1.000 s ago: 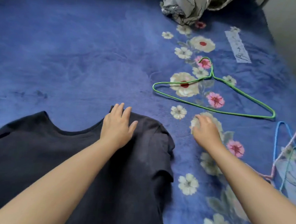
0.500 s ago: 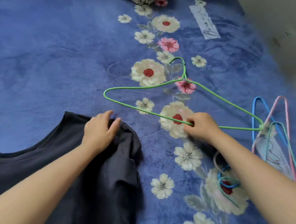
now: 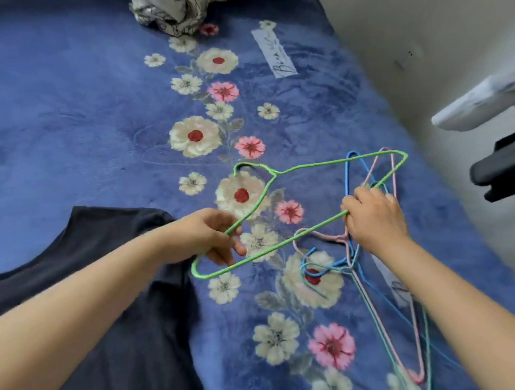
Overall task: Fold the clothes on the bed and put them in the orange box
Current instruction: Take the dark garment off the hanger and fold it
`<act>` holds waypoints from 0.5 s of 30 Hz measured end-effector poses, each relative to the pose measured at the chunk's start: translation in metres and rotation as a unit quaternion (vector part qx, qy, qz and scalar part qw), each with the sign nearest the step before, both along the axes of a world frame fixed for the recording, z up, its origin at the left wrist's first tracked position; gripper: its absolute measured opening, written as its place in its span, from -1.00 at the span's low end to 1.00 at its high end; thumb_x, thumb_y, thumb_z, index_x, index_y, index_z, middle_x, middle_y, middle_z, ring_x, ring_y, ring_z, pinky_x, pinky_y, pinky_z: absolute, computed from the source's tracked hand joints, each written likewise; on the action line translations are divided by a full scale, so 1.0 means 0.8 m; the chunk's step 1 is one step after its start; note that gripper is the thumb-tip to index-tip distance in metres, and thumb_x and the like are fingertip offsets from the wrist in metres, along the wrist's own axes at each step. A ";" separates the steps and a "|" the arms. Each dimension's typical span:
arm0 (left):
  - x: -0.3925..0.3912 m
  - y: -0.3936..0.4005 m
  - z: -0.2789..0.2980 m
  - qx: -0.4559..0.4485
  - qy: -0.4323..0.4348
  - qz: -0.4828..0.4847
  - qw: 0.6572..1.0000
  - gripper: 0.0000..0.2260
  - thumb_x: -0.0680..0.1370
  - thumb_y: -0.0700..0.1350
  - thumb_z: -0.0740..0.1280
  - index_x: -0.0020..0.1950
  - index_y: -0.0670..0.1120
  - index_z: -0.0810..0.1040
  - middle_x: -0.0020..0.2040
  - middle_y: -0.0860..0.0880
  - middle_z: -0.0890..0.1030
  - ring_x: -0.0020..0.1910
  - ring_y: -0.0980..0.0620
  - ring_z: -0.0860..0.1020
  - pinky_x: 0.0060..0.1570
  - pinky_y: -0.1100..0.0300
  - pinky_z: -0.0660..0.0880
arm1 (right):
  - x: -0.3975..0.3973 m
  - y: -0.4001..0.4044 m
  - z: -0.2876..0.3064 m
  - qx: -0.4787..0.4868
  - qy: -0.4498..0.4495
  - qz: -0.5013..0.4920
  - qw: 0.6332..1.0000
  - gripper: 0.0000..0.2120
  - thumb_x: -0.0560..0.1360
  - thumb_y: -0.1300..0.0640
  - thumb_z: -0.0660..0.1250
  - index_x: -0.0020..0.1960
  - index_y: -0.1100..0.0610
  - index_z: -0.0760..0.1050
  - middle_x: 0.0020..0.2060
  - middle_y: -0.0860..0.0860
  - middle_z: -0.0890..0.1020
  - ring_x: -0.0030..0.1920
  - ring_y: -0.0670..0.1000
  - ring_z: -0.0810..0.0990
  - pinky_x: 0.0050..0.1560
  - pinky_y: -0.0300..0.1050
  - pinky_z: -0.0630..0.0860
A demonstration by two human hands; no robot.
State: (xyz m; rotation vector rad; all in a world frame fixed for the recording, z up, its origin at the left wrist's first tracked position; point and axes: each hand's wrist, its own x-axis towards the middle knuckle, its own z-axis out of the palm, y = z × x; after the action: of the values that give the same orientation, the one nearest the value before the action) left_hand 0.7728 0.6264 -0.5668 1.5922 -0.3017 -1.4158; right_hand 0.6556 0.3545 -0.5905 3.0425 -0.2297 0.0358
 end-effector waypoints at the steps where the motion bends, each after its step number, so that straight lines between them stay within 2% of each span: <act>1: -0.025 -0.012 0.002 -0.006 -0.014 -0.014 1.000 -0.81 0.45 -0.41 0.30 -0.12 -0.15 0.39 -0.39 0.00 0.64 -0.51 0.13 0.55 -0.47 0.34 0.49 | -0.014 -0.009 0.009 0.051 -0.017 -0.055 0.997 -0.76 0.37 0.19 0.15 -0.29 0.30 0.54 -0.31 0.24 0.54 -0.34 0.26 0.55 -0.40 0.04 0.49; 3: -0.076 -0.035 0.000 -0.010 -0.057 -0.073 0.996 -0.89 0.55 -0.34 0.25 -0.01 -0.16 0.41 -0.34 0.02 0.63 -0.43 0.17 0.56 -0.36 0.33 0.49 | -0.035 -0.030 0.022 0.125 -0.065 -0.145 0.979 -0.81 0.47 0.32 0.20 -0.04 0.38 0.55 0.04 0.31 0.52 -0.06 0.35 0.54 -0.15 0.16 0.49; 4: -0.102 -0.046 -0.001 -0.010 -0.090 -0.124 0.988 -0.86 0.55 -0.27 0.27 0.10 -0.19 0.43 -0.24 -0.02 0.64 -0.34 0.15 0.57 -0.27 0.32 0.48 | -0.048 -0.043 0.028 0.138 -0.027 -0.156 0.978 -0.77 0.48 0.37 0.20 0.09 0.38 0.52 0.23 0.30 0.44 0.11 0.34 0.49 0.00 0.18 0.47; 5: -0.126 -0.053 -0.007 -0.011 -0.116 -0.189 0.975 -0.74 0.56 -0.19 0.29 0.23 -0.20 0.42 -0.10 -0.08 0.64 -0.21 0.11 0.57 -0.16 0.32 0.46 | -0.063 -0.057 0.031 0.129 0.029 -0.145 0.981 -0.65 0.47 0.43 0.18 0.23 0.33 0.46 0.39 0.24 0.30 0.27 0.31 0.39 0.13 0.17 0.43; 7: -0.160 -0.062 -0.013 0.001 -0.164 -0.307 0.937 -0.64 0.58 -0.06 0.26 0.35 -0.14 0.41 0.13 -0.11 0.60 -0.01 0.06 0.55 -0.05 0.39 0.38 | -0.094 -0.087 0.040 0.099 0.169 -0.141 0.970 -0.36 0.44 0.49 0.13 0.47 0.16 0.18 0.52 0.09 -0.04 0.49 0.20 0.07 0.25 0.05 0.34; 8: -0.170 -0.066 -0.016 0.024 -0.179 -0.328 0.927 -0.66 0.60 -0.01 0.21 0.31 -0.15 0.46 0.15 -0.11 0.60 -0.03 0.06 0.55 -0.09 0.42 0.36 | -0.113 -0.099 0.043 0.075 0.213 -0.170 0.959 -0.29 0.44 0.49 0.11 0.51 0.09 0.05 0.52 0.05 -0.15 0.51 0.18 -0.04 0.27 0.00 0.31; 9: -0.175 -0.066 -0.021 0.048 -0.186 -0.321 0.927 -0.67 0.61 0.00 0.18 0.23 -0.19 0.52 0.13 -0.13 0.62 -0.11 0.08 0.54 -0.14 0.42 0.38 | -0.128 -0.103 0.044 0.071 0.239 -0.205 0.946 -0.29 0.46 0.46 0.11 0.52 0.08 0.01 0.52 0.07 -0.16 0.50 0.19 -0.04 0.30 -0.02 0.28; 10: -0.176 -0.066 -0.026 0.069 -0.208 -0.294 0.930 -0.68 0.62 -0.01 0.17 0.14 -0.21 0.56 0.09 -0.16 0.63 -0.17 0.09 0.53 -0.16 0.38 0.40 | -0.141 -0.099 0.039 0.084 0.260 -0.238 0.932 -0.36 0.47 0.42 0.13 0.51 0.14 0.08 0.52 0.14 -0.07 0.48 0.22 0.05 0.33 -0.03 0.27; 12: -0.172 -0.059 -0.041 0.117 -0.299 -0.205 0.925 -0.73 0.61 -0.06 0.19 0.04 -0.24 0.57 0.03 -0.20 0.63 -0.11 0.00 0.54 -0.09 0.20 0.40 | -0.161 -0.060 0.022 0.142 0.269 -0.248 0.920 -0.56 0.51 0.30 0.17 0.38 0.27 0.30 0.41 0.24 0.29 0.36 0.20 0.33 0.29 -0.06 0.33; 13: -0.167 -0.054 -0.050 0.145 -0.349 -0.163 0.911 -0.77 0.60 -0.10 0.20 0.03 -0.24 0.56 0.02 -0.21 0.62 -0.04 -0.07 0.55 -0.07 0.16 0.39 | -0.170 -0.029 0.009 0.181 0.277 -0.239 0.913 -0.60 0.54 0.23 0.18 0.35 0.28 0.33 0.34 0.24 0.40 0.31 0.18 0.40 0.24 -0.09 0.36; 15: -0.164 -0.038 -0.067 0.200 -0.432 -0.100 0.874 -0.81 0.56 -0.17 0.20 0.06 -0.20 0.55 0.05 -0.19 0.59 0.07 -0.14 0.52 -0.03 0.12 0.37 | -0.187 0.040 -0.026 0.246 0.282 -0.214 0.902 -0.50 0.56 0.07 0.19 0.41 0.29 0.21 0.33 0.23 0.39 0.30 0.16 0.41 0.19 -0.10 0.34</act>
State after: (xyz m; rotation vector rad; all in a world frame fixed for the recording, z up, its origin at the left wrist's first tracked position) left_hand 0.6414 0.5959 -0.6207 2.5568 -0.7429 -0.8428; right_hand 0.5057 0.3863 -0.6116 3.1963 -0.9678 -1.0630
